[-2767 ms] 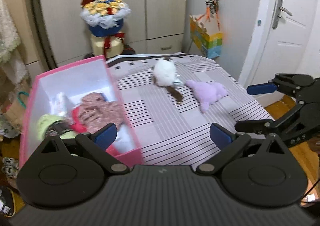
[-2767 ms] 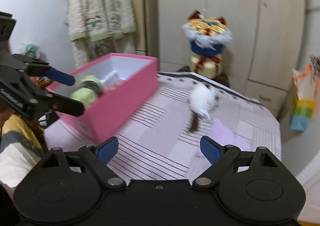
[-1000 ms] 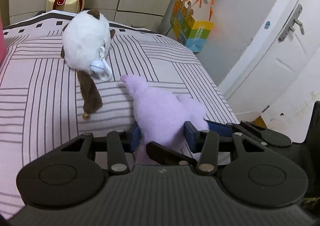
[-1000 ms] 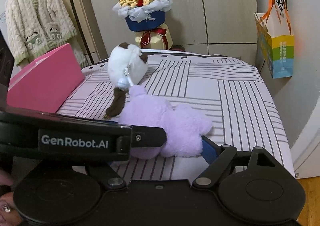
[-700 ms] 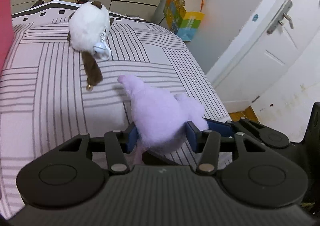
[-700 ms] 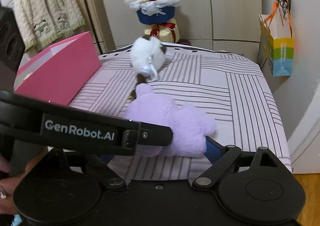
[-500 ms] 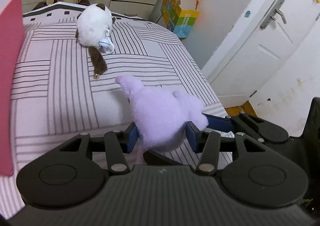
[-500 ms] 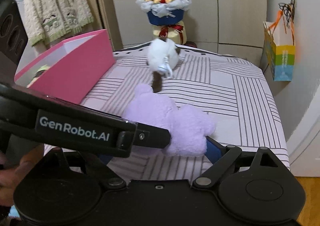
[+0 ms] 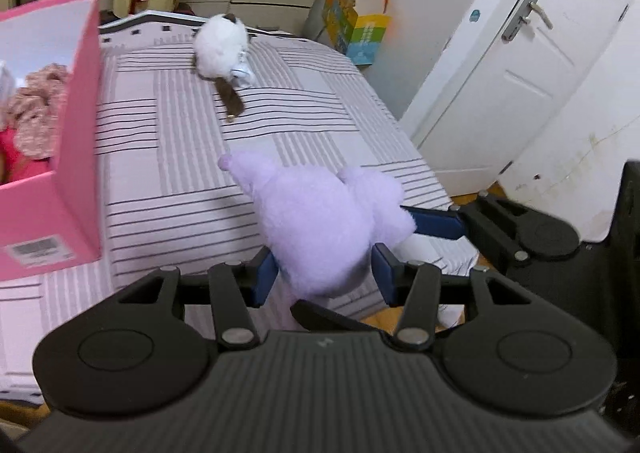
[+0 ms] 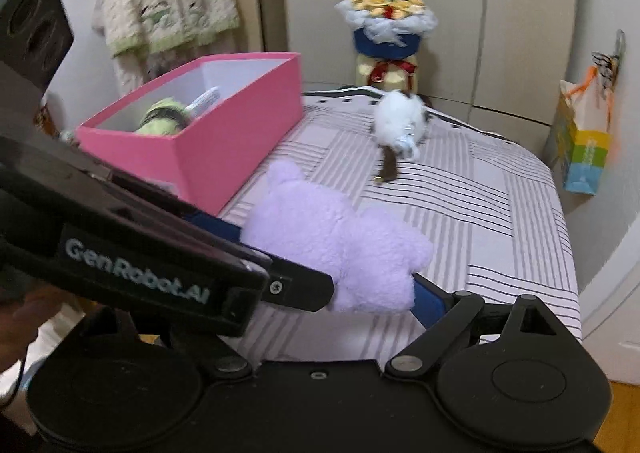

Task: Organize soft objects
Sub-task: 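Carry the lilac plush with the left gripper over the pink box, then lower the lilac plush into the box and open the left gripper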

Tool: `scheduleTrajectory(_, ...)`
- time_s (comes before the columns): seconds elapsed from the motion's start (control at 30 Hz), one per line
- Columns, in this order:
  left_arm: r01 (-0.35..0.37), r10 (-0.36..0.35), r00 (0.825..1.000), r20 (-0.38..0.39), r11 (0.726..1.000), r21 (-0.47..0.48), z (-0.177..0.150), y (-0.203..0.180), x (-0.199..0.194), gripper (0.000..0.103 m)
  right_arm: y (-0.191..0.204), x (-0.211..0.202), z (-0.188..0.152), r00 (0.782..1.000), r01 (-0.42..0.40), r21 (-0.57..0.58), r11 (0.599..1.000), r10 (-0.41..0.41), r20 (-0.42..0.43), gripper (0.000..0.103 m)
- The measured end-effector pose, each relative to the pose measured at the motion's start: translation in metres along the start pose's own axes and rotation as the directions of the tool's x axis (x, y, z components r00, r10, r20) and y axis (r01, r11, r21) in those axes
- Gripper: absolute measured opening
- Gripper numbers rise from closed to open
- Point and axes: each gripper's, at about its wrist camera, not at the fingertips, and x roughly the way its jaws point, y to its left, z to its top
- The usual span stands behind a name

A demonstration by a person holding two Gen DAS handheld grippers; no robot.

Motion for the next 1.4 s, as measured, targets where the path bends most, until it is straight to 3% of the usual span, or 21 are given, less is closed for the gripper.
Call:
scheduleTrajectory(0.4, -0.05, 0.049, 0.991, 0.123, 0.999, 0.008, 0.002, 0.027, -0.095, 0.05, 0.06, -0.034, 0.046, 0.993, -0.079, -0.121, 0.99, 0.089, 0.076, 0.094)
scheduleTrajectory(0.67, -0.126, 0.132, 0.954, 0.269, 0.991, -0.04, 0.015, 0.073, -0.137, 0.052, 0.101, -0.014, 0.089, 0.968, -0.146, -0.203, 0.968, 0.183, 0.174, 0.094)
scheduleTrajectory(0.83, -0.122, 0.148, 0.95, 0.274, 0.986, -0.111, 0.038, 0.116, -0.133, 0.052, 0.109, 0.018, 0.112, 0.949, -0.168, -0.21, 0.963, 0.216, 0.231, 0.094)
scheduleTrajectory(0.97, -0.176, 0.215, 0.926, 0.309, 0.973, -0.15, 0.054, 0.143, -0.122, 0.052, 0.108, 0.047, 0.129, 0.921, -0.229, -0.241, 0.943, 0.29, 0.26, 0.094)
scheduleTrajectory(1.03, -0.171, 0.218, 0.931, 0.291, 0.969, -0.181, 0.062, 0.157, -0.112, 0.052, 0.103, 0.063, 0.139, 0.912, -0.27, -0.22, 0.938, 0.322, 0.255, 0.094)
scheduleTrajectory(1.4, -0.158, 0.216, 0.956, 0.198, 0.949, -0.272, 0.081, 0.205, -0.058, 0.052, 0.099, 0.13, 0.159, 0.951, -0.246, -0.197, 0.949, 0.276, 0.141, 0.092)
